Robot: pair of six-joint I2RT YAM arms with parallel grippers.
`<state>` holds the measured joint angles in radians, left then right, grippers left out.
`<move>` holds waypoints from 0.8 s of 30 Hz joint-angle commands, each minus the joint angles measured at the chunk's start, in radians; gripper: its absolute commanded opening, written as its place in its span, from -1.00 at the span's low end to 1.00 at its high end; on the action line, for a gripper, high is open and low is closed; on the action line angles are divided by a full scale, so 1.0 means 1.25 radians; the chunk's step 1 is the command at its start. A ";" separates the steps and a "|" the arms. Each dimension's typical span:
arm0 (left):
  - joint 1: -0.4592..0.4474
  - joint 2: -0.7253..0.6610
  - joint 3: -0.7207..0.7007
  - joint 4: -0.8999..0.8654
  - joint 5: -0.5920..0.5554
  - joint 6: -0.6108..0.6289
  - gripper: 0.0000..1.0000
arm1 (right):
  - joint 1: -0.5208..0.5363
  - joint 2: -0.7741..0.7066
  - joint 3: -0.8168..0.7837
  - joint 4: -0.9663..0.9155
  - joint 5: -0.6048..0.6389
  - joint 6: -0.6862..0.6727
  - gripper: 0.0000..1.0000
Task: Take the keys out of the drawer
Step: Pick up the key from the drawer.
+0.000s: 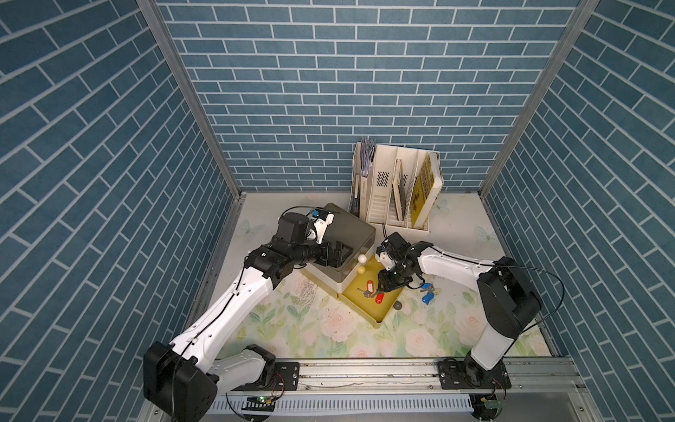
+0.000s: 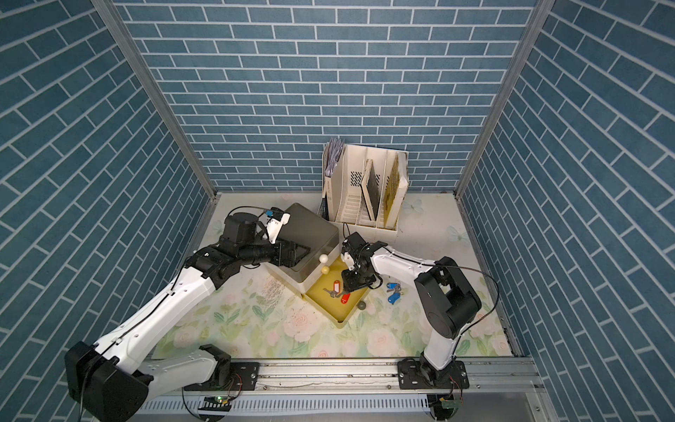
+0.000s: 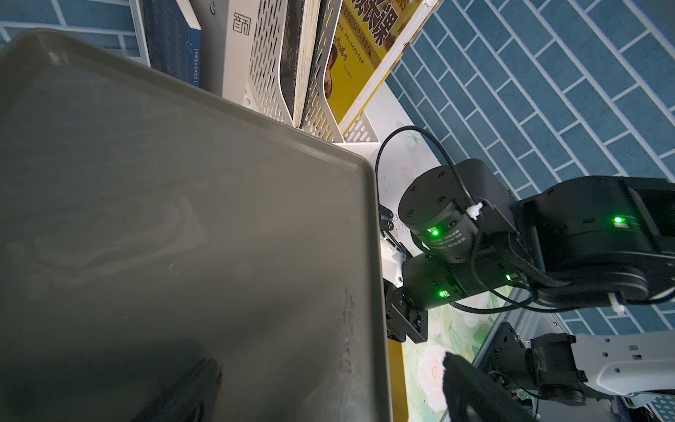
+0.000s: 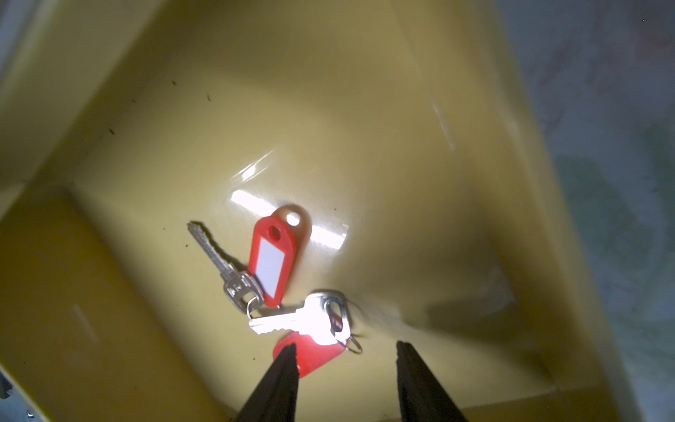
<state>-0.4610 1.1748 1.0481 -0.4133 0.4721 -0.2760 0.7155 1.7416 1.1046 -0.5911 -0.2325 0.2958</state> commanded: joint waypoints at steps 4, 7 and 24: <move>0.006 0.003 -0.005 -0.011 -0.006 0.013 0.99 | 0.003 0.031 -0.005 0.003 0.001 -0.028 -0.13; 0.006 0.004 -0.006 -0.012 -0.007 0.013 1.00 | 0.003 0.039 -0.007 0.007 -0.005 -0.029 -0.18; 0.006 0.005 -0.015 -0.014 -0.013 0.014 1.00 | 0.003 0.043 -0.023 0.028 -0.014 -0.024 -0.40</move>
<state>-0.4610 1.1748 1.0481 -0.4141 0.4648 -0.2733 0.7155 1.7809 1.0889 -0.5587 -0.2417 0.2867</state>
